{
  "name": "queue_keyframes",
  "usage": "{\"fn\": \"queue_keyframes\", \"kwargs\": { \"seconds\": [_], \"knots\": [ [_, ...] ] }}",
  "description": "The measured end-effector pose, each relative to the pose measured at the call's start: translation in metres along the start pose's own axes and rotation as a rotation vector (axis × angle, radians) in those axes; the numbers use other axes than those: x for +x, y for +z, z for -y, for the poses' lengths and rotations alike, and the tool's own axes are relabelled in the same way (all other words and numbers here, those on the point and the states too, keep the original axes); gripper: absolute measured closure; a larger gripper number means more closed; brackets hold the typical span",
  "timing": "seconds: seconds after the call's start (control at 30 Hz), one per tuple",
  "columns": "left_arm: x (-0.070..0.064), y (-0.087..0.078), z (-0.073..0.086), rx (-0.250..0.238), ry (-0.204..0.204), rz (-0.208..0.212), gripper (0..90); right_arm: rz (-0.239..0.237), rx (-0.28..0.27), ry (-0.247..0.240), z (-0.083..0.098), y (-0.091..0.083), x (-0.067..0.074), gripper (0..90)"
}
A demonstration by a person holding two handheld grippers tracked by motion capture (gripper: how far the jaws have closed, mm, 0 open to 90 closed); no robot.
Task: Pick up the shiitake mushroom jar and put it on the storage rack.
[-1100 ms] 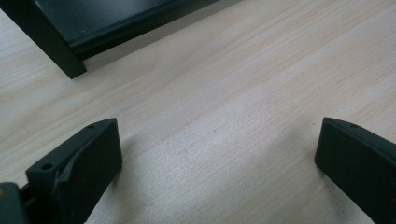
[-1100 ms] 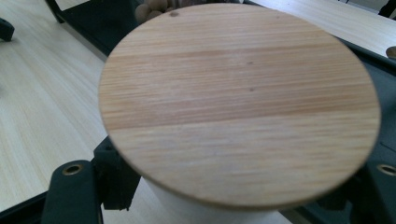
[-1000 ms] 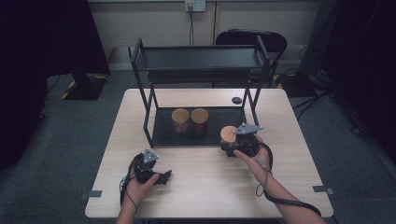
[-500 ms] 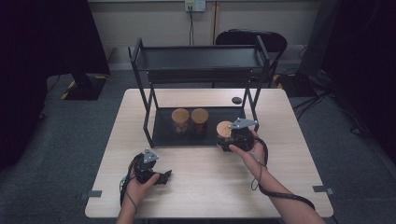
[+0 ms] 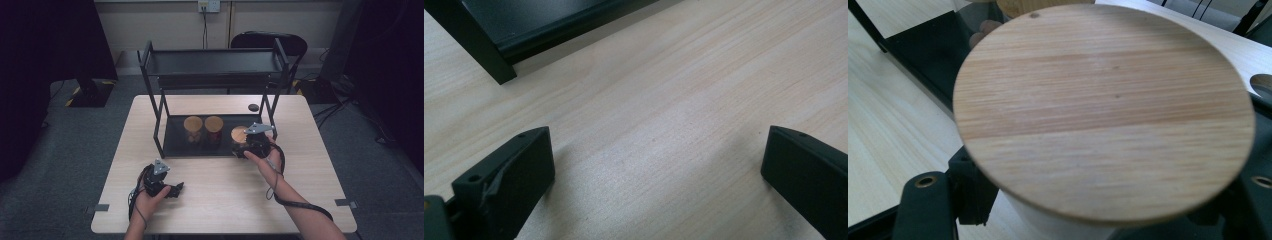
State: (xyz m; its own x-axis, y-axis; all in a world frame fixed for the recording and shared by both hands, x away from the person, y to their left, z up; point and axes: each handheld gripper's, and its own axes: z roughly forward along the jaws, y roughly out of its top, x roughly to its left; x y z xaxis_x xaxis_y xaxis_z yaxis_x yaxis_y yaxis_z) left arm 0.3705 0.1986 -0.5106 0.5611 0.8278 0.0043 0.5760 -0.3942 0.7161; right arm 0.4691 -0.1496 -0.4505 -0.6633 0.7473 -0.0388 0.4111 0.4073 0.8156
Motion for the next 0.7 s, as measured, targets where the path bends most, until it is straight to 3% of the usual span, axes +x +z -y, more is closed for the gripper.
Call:
{"fn": "queue_keyframes", "kwargs": {
  "seconds": [0.7],
  "knots": [
    [0.000,0.000,0.000,0.002,0.000,0.000,0.3,0.030,-0.001,0.007,-0.008,0.016,-0.006,25.3]
  ]
}}
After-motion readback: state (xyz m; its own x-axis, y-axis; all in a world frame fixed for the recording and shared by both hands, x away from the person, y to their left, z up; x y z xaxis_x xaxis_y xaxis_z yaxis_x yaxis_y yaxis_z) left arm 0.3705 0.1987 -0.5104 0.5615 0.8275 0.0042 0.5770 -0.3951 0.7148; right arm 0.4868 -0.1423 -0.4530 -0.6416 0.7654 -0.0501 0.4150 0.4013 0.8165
